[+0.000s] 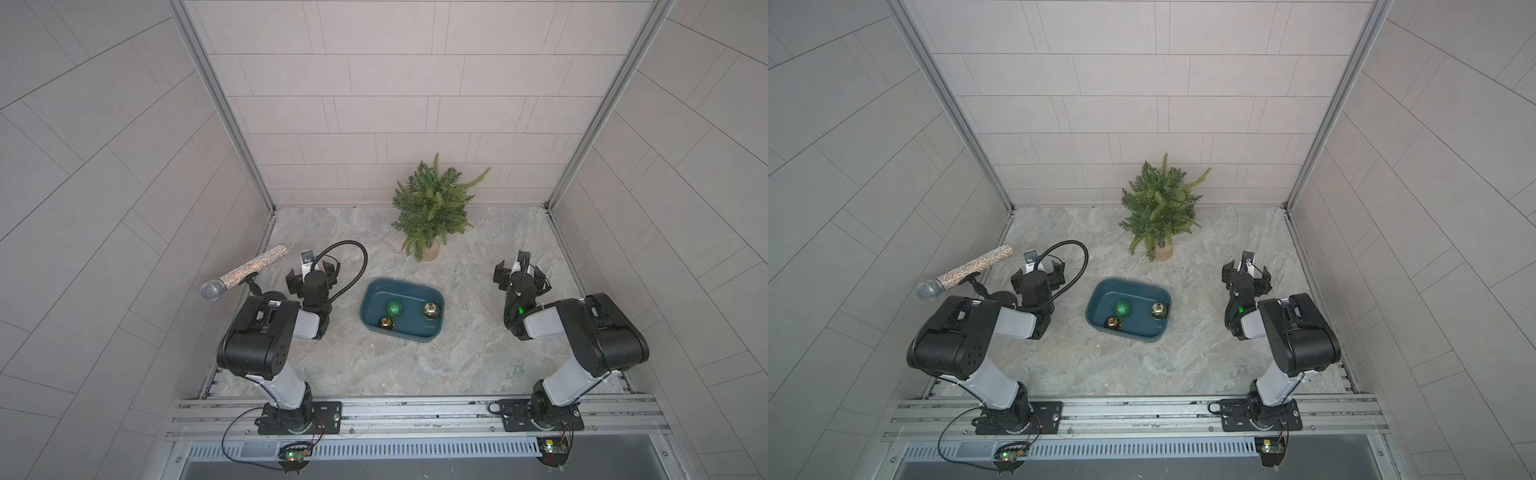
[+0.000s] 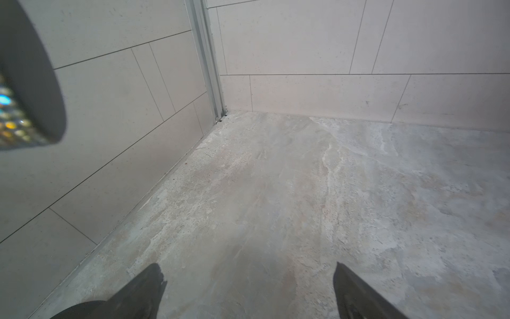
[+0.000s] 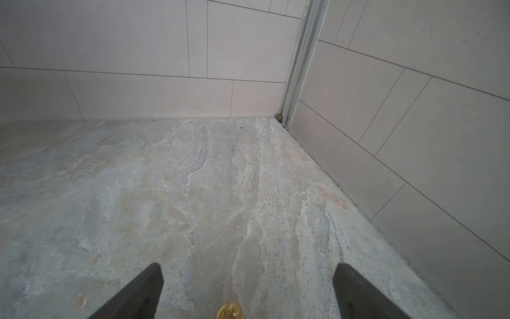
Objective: Decorate the small christmas tree with ornaments
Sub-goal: Pick up an ornament from the container.
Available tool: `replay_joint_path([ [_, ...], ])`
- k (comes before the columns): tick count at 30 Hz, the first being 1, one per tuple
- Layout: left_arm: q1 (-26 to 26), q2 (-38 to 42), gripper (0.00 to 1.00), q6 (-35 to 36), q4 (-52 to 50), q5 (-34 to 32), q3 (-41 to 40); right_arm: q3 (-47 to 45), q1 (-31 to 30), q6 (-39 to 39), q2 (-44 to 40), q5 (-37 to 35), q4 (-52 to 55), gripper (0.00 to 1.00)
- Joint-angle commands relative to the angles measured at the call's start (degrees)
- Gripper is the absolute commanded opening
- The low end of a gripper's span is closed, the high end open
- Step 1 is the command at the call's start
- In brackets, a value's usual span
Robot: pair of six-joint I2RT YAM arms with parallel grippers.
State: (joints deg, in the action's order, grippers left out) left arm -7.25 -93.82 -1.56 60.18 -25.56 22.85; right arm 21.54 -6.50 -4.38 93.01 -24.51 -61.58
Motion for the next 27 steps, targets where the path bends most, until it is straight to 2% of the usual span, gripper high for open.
replay_joint_path([
  [1, 0.7, 2.5, 1.00, 2.5, -3.3, 5.5, -1.7, -0.9, 0.8, 3.5, -2.6, 4.3, 5.1, 1.00],
  [25, 1.0, 2.5, 1.00, 2.3, -4.3, 6.0, -1.3, -0.9, 0.8, 3.2, -2.6, 4.5, 5.1, 1.00],
  [27, 2.1, 2.7, 1.00, 1.3, -6.5, 7.6, -0.4, -1.0, 0.8, 3.3, -2.6, 4.5, 5.0, 1.00],
])
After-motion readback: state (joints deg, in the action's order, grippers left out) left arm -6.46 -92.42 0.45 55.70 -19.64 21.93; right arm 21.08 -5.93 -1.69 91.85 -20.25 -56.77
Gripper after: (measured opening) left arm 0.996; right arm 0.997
